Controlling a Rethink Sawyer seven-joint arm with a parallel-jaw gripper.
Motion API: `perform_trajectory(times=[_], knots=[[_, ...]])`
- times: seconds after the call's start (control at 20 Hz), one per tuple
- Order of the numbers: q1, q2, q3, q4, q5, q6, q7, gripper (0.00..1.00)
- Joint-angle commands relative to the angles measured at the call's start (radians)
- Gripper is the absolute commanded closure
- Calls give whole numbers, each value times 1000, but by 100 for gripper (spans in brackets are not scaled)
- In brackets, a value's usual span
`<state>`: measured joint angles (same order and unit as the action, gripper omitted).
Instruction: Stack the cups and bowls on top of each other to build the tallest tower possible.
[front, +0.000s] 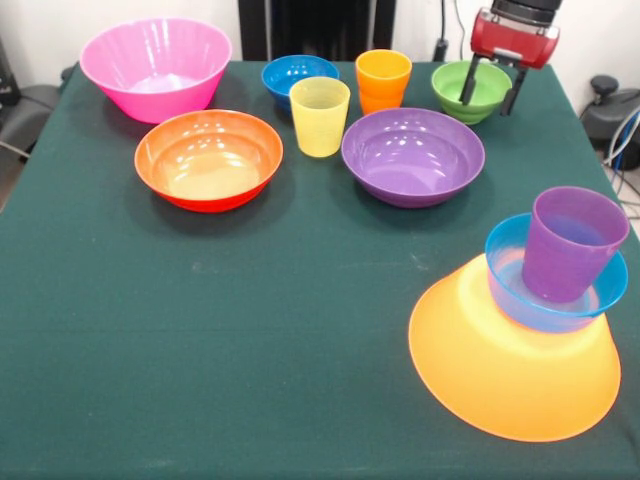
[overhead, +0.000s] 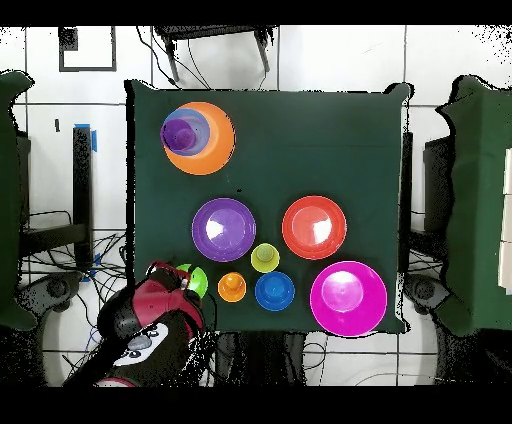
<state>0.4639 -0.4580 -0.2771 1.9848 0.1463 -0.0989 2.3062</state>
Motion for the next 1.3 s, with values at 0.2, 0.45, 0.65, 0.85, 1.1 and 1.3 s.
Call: perform_trajectory(times=[0.2,0.45,0.65,0.85,1.1,1.3], knots=[[-69,34,188,11,26,77,146,0],[-75,40,198,12,37,88,151,0],[-72,30,202,23,47,114,155,0],[-29,12,167,23,64,156,157,0],[21,-2,109,3,81,225,146,0],[45,-2,70,-10,81,249,139,0]])
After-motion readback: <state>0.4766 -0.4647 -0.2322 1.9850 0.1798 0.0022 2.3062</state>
